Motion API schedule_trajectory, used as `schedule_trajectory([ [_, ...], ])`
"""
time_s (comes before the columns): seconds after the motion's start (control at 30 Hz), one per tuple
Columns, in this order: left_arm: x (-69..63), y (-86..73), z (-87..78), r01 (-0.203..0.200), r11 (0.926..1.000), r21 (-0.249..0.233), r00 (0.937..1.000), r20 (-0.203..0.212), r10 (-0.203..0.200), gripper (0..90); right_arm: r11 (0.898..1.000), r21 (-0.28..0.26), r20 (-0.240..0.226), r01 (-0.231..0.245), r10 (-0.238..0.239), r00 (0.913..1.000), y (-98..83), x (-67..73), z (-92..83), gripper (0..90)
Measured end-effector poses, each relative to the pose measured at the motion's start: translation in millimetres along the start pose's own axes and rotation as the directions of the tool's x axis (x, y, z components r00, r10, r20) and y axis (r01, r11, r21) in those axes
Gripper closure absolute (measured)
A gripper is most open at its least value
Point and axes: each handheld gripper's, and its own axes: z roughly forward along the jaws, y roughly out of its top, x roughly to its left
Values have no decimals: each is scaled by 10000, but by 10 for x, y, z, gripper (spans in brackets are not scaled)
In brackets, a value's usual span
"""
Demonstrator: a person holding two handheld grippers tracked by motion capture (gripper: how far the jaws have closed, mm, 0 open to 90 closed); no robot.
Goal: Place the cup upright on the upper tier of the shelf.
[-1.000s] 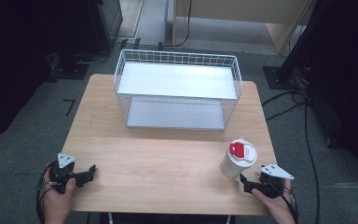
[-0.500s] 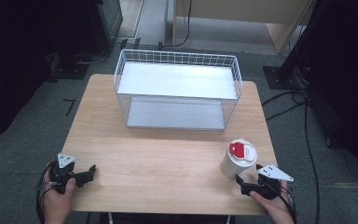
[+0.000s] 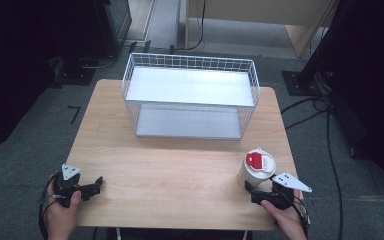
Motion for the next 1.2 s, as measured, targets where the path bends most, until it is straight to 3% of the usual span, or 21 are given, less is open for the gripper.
schedule_trajectory([
  [0.13, 0, 0, 0, -1, 10000, 5, 10000, -2, 1, 20, 9989, -460, 335, -57, 72, 9994, 38, 65, 34, 94],
  [0.17, 0, 0, 0, -2, 10000, -1, 10000, 1, 2, 20, 9968, -704, 397, -375, 403, 9984, 45, 68, 44, 93],
  [0.3, 0, 0, 0, -5, 10000, 6, 10000, -4, 5, 20, 9942, -983, 590, -434, 493, 9970, 41, 102, 63, 83],
  [0.73, 0, 0, 0, -4, 10000, 6, 10000, -4, 4, 20, 9848, -1511, 787, -861, 988, 9920, 66, 148, 177, 38],
  [1.0, 0, 1, -1, -5, 10000, 10, 10000, -3, 5, 20, 9825, -1759, 1294, -607, 842, 9880, 70, 193, 228, 74],
  [1.2, 0, 0, 0, 2, 10000, 2, 10000, 2, -2, 20, 9845, -1717, 1364, -345, 584, 9889, 64, 205, 214, 82],
])
